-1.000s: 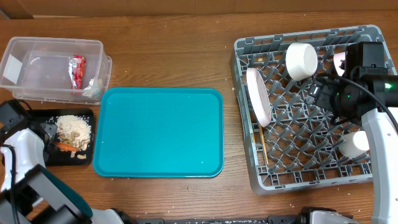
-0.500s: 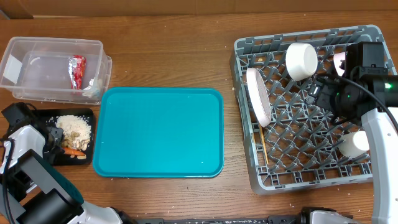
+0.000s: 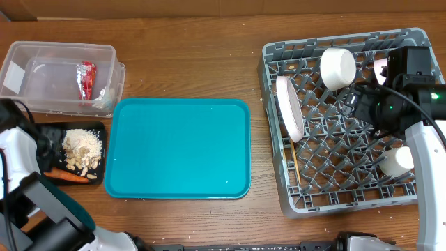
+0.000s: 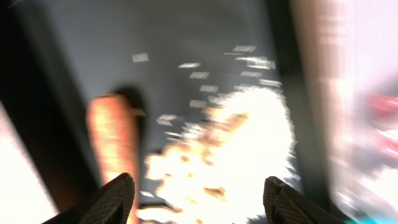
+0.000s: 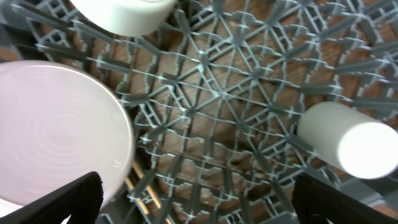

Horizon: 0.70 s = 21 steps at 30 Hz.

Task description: Sort waste into correct bins and load items into the dishwasher

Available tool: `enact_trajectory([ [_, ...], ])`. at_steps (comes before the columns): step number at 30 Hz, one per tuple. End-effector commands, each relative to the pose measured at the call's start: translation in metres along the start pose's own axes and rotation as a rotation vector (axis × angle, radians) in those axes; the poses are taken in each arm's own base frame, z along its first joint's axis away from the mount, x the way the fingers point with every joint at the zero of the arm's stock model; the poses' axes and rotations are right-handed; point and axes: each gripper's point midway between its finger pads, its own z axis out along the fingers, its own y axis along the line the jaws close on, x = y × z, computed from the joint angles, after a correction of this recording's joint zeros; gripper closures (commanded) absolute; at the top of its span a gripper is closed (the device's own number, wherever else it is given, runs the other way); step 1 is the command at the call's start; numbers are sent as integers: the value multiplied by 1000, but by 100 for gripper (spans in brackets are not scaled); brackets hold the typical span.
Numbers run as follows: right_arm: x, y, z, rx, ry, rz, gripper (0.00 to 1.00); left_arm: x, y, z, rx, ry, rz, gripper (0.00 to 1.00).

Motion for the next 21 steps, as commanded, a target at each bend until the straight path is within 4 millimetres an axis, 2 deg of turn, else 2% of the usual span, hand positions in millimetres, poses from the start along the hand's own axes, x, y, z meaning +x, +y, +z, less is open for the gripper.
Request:
enact_trajectory([
  [1,-1,26,-5,-133,6,-25,0,14,-60,-46,207,-13,191,31],
  [5,8,68,-12,-311,17,-195,0,62,-106,-76,319,1,431,24],
  [7,16,89,-16,-360,14,-295,0,103,-125,-88,367,41,643,23],
  [8,19,95,-17,-369,11,-331,0,122,-129,-91,373,70,728,22],
  [11,24,116,-21,-402,-21,-434,0,178,-117,-97,328,201,920,15],
  [15,22,125,-23,-422,-48,-455,0,228,-77,-119,227,423,1034,13],
  [17,25,122,-22,-415,-31,-451,0,233,-59,-135,164,489,1048,16],
  [18,27,120,-21,-409,-21,-448,0,233,-54,-143,155,500,1063,20],
  [21,31,111,-21,-392,9,-421,0,228,-51,-165,195,449,1090,21],
])
